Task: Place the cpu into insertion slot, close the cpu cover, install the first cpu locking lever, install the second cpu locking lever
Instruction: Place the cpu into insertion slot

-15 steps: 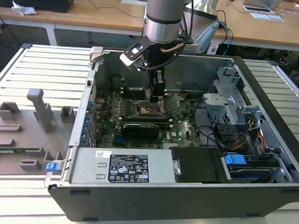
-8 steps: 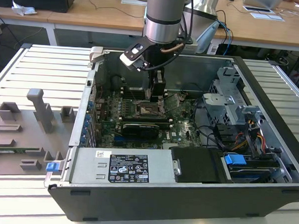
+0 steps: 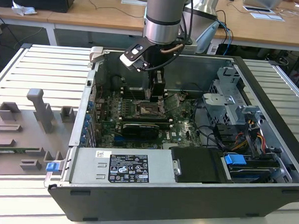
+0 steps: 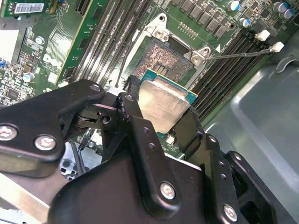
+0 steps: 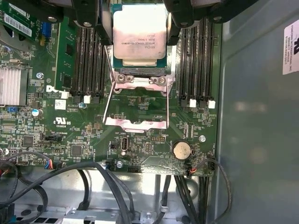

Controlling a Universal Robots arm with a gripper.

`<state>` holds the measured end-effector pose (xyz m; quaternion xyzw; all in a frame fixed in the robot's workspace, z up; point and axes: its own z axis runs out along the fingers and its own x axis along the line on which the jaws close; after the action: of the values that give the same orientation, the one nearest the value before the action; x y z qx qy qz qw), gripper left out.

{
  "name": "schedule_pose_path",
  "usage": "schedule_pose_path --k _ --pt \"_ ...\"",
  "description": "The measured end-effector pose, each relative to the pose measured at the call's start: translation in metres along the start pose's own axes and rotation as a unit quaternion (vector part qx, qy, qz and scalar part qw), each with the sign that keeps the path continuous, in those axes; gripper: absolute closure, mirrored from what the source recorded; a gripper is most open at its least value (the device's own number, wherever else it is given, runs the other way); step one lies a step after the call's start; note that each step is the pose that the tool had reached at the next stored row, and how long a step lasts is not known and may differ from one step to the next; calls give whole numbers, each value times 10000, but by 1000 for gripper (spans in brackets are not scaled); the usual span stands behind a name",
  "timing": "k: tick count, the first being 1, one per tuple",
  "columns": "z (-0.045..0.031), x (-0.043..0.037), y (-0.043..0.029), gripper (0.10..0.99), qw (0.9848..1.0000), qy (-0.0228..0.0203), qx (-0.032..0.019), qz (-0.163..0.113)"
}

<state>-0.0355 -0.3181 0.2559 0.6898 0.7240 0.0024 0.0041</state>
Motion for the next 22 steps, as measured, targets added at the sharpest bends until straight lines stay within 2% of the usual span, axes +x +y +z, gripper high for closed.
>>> schedule_pose_path --k 6,10,13,18,22 --pt "40 90 5 541 10000 1 0 -1" --pt "106 93 -4 541 10000 -6 0 -1" --pt "134 73 -12 541 10000 -8 0 -1" --pt "208 -14 -19 541 10000 -8 -1 -1" --pt "258 -39 -22 541 10000 -12 0 1"
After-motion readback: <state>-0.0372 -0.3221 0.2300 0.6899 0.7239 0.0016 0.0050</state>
